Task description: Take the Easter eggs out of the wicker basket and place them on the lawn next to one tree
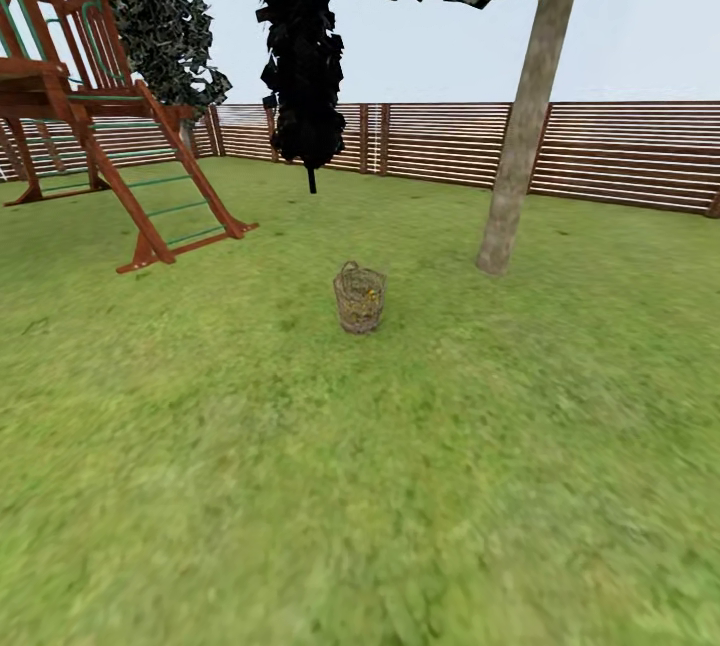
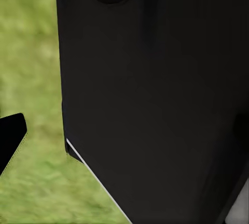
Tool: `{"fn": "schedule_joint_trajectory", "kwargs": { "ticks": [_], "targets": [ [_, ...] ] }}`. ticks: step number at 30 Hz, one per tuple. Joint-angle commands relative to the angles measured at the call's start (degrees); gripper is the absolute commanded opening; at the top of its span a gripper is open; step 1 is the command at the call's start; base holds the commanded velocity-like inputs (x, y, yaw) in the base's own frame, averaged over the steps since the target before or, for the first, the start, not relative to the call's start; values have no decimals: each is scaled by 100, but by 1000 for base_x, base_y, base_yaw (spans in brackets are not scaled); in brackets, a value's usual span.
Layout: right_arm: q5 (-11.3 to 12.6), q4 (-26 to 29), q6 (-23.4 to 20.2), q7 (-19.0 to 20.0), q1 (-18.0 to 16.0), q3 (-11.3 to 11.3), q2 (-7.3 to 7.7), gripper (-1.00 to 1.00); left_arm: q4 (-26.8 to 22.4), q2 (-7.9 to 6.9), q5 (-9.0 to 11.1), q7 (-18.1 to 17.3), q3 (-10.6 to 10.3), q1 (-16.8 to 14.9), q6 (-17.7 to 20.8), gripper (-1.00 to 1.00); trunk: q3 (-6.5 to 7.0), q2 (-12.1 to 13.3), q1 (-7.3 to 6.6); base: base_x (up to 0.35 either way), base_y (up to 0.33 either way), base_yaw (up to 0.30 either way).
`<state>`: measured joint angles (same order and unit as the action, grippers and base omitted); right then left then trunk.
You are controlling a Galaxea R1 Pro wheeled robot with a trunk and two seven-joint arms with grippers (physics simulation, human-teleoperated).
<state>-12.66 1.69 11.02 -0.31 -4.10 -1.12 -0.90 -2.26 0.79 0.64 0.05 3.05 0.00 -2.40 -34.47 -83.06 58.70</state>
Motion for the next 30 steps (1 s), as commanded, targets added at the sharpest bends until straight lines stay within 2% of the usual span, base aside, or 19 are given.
{"fn": "schedule_joint_trajectory", "kwargs": {
  "ticks": [1, 10, 19, 22, 30],
  "targets": [
    [-24, -20, -5, 7, -3, -13, -1, 100, -2, 3, 7, 2, 29, 0, -14, 100, -4, -2, 3, 337, 0, 0],
    [-3, -101, -516, 81, -1, -11, 7, 100, 10, 18, 3, -8, 19, 0, -7, 100, -4, -2, 3, 337, 0, 0],
    [-73, -97, -511, 77, 5, -45, -20, 100, 10, -18, 12, -103, 25, 0, 2, 100, -4, -2, 3, 337, 0, 0],
    [-51, -17, -469, 64, 5, -19, 85, 100, 15, 1, 15, -83, 29, 0, -2, 100, -4, -2, 3, 338, 0, 0],
    [-102, 33, -292, 19, -6, -47, 132, 100, 15, 7, 15, -61, 29, 0, 2, 100, -4, -2, 3, 338, 0, 0]
  ]
}}
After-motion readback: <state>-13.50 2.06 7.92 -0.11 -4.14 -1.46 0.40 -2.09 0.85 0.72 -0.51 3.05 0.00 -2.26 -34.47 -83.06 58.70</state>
